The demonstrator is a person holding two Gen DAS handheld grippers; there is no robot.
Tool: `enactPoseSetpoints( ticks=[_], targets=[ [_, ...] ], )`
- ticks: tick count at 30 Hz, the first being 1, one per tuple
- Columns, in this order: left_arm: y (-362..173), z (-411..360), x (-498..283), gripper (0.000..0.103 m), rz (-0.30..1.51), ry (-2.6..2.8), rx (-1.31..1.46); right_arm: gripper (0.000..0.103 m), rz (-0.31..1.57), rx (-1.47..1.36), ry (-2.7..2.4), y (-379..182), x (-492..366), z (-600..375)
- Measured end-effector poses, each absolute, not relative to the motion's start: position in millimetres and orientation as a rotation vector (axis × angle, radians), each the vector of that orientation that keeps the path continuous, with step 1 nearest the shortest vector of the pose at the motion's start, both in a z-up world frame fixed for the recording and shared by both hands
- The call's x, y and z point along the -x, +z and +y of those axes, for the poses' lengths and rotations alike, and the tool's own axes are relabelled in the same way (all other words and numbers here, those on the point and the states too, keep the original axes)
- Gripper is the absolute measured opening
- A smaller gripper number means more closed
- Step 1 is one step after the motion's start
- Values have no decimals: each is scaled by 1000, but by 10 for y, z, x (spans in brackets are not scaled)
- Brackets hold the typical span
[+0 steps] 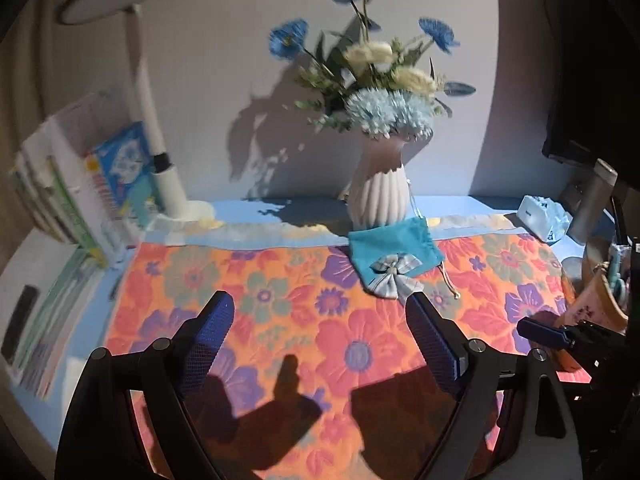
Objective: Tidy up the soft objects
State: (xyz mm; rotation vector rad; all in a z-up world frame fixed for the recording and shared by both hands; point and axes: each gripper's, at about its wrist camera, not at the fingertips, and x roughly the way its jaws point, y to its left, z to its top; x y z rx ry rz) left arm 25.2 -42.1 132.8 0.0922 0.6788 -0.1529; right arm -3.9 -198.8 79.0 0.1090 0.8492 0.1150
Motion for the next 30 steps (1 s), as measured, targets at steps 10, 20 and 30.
enactPoseSetpoints(
  ticks=[10, 20, 30],
  targets=[
    [575, -769, -995, 87, 757, -240, -15, 58, 824, -117, 2, 303, -348, -2248],
    [400, -774, -941, 86, 714, -188, -29, 58, 827, -109, -68, 194, -401, -2287],
    [387, -858, -916, 87, 696, -182, -100, 58, 816, -122, -69, 203, -380, -2294]
  ],
)
